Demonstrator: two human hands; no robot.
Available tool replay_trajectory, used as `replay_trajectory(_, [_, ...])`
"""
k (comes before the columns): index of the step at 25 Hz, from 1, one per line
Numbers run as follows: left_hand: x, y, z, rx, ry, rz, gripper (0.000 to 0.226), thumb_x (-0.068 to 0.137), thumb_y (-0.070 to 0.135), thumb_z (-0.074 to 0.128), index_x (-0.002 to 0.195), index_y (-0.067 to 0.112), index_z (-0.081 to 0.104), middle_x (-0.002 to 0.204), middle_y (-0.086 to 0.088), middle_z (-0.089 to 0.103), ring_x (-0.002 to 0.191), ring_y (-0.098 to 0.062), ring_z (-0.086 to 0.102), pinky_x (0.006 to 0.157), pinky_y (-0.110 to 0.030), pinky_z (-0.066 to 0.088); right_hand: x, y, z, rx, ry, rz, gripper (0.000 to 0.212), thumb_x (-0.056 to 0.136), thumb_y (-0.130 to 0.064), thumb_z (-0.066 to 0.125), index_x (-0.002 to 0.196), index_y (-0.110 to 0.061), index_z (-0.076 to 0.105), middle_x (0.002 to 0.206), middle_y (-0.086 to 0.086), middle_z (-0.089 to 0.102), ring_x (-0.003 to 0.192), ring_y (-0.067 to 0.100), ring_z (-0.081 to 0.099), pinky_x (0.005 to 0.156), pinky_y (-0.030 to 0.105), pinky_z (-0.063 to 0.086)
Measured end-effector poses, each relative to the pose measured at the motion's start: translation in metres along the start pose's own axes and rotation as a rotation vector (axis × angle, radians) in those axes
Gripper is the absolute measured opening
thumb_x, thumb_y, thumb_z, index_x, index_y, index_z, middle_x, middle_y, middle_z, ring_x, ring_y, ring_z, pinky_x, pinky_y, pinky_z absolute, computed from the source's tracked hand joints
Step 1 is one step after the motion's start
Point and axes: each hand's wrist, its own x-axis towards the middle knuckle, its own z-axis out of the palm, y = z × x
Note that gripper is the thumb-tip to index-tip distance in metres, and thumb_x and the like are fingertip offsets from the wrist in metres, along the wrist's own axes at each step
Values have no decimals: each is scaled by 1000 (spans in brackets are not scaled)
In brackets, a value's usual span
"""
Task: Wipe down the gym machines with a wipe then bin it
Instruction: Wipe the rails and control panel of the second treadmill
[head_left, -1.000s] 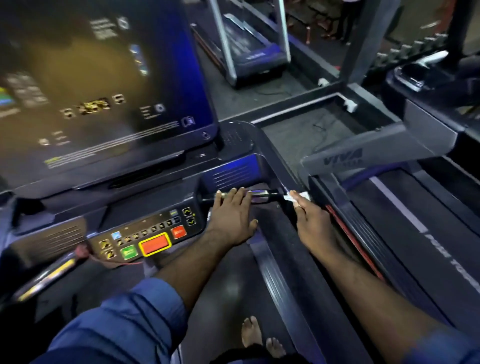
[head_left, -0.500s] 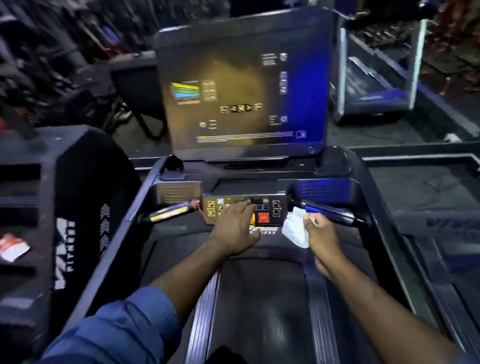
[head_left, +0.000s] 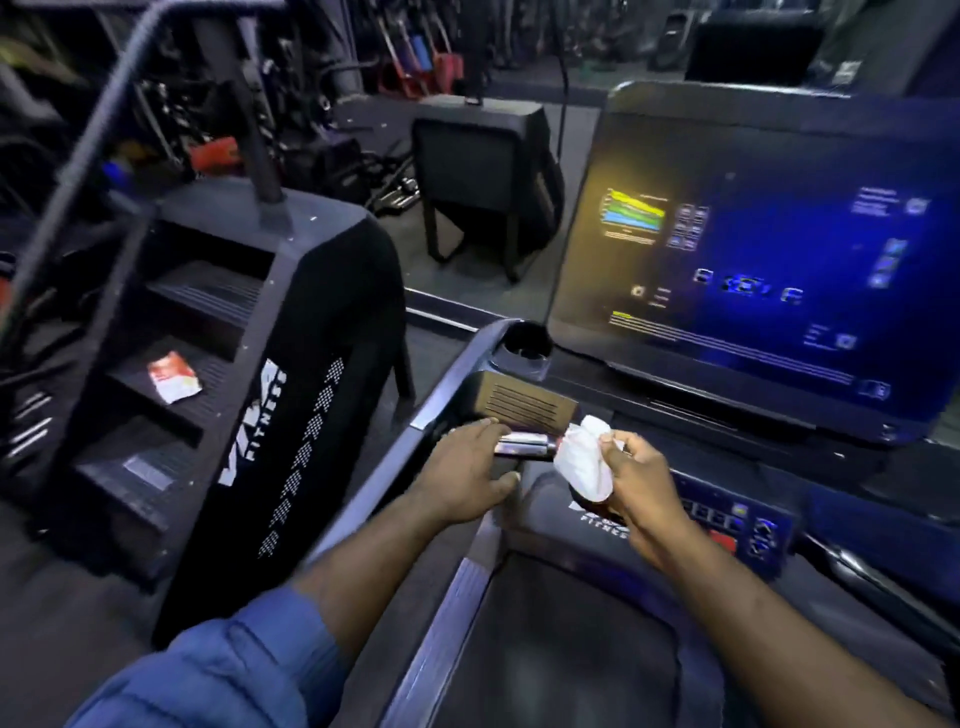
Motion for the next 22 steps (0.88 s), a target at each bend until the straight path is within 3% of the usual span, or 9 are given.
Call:
replay_trajectory(3, [8,-48,-16,-187,39,-143,60,87,39,79,138,12,60,135,-2,63,126,-21,59,105,-28,43,19,-11,52,35,-93,60,21,104,-25,61,108,-10,74,110,17,77,95,28,68,87,44,52])
replay_trajectory(5, [13,-77,-21,-353,96,-328,60,88,37,81,140,17,61,132,4,62,123,-12,58,100,-18,40,35,-15,77,-41,-134,53,22,105,-20,59,108,-7,76,110,17,77,93,25,67,86,41,51])
replay_trajectory(9, [27,-133,-13,-617,127,-625,63,80,42,82,139,31,61,131,4,69,118,-14,65,108,-33,48,85,-28,127,-254,-160,-113,22,104,-19,60,118,-12,77,109,-5,76,108,21,70,96,38,53])
replay_trajectory(12, [37,-162,2,-695,131,-768,71,73,42,78,141,33,59,134,2,68,121,-15,64,112,-39,47,129,-45,162,-452,-256,-365,26,106,-25,57,125,-22,75,118,-16,72,115,6,65,97,15,46])
replay_trajectory(14, [44,-166,7,-769,166,-844,66,80,27,77,143,21,58,141,-5,64,126,-16,61,116,-39,44,158,-42,180,-606,-452,-596,30,109,-27,53,134,-29,70,135,-15,66,132,1,56,113,13,36])
replay_trajectory(17, [54,-162,6,-847,205,-921,40,97,6,66,136,10,61,132,-10,67,118,-19,63,109,-30,45,174,1,205,-896,-840,-869,38,110,-32,46,144,-22,60,151,-4,56,148,15,41,127,25,16])
replay_trajectory(19, [60,-162,6,-868,250,-984,28,93,20,67,121,17,68,122,-10,72,111,-21,65,105,-34,47,161,26,211,-1071,-1031,-1018,60,107,-53,39,156,-18,44,163,1,40,155,19,27,130,39,13])
replay_trajectory(22, [52,-159,10,-764,234,-960,30,85,40,60,111,32,72,124,0,74,114,-16,66,109,-38,47,167,19,185,-1148,-1284,-1136,75,105,-69,25,167,-26,12,174,-9,4,159,9,-3,129,34,-1])
